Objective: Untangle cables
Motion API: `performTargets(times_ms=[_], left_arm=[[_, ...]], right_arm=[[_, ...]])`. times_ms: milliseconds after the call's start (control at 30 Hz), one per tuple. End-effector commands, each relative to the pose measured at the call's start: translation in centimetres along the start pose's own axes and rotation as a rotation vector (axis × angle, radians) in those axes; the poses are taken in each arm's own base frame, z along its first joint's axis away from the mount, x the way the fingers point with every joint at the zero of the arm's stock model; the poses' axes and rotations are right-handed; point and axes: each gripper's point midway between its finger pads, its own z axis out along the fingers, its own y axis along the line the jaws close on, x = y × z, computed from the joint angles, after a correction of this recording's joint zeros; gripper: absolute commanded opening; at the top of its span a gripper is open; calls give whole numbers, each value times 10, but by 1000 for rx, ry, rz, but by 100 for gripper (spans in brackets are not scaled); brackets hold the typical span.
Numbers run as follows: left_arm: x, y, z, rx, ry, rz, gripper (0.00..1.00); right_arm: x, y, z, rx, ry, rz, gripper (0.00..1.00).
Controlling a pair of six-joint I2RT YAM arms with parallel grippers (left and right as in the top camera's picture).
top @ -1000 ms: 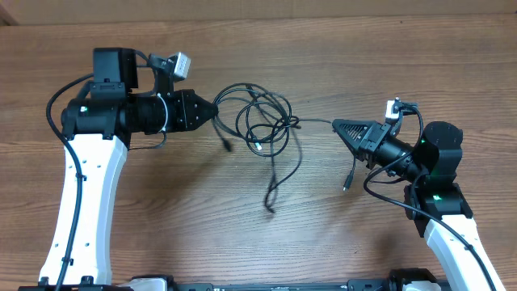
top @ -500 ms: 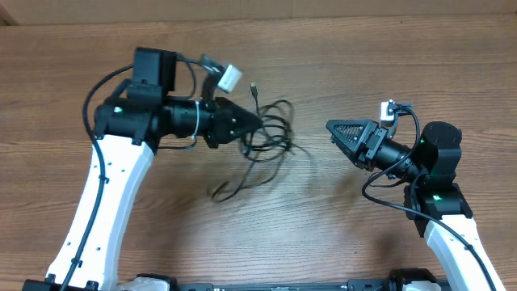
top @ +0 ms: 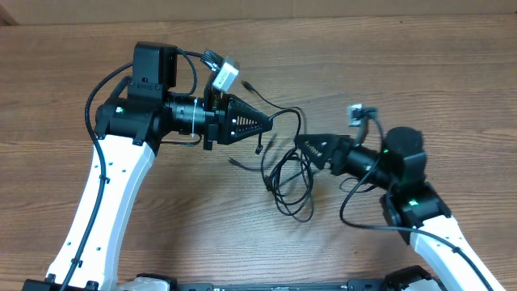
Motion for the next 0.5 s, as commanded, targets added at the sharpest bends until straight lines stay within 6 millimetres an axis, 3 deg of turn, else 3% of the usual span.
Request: performTargets(times_ms=[0, 67, 167, 267, 333, 467], left_arm=[[-8, -16, -4, 38, -18, 40, 4], [-9, -8, -8, -3, -22, 10, 4], [-14, -2, -17, -34, -43, -14, 4], [-33, -20, -31, 76, -89, 65, 4], [-45, -17, -39, 54, -103, 45, 4], [-66, -18, -54, 24, -124, 15, 4]], right_arm=[[-5, -18, 6, 141, -76, -52, 73], [0, -23, 6, 165, -62, -39, 67], [11, -33, 5, 201, -22, 3, 43], [25, -66, 0, 351, 8, 62, 41], [31, -91, -6, 470, 9, 92, 41], [40, -121, -13, 608, 8, 158, 40]])
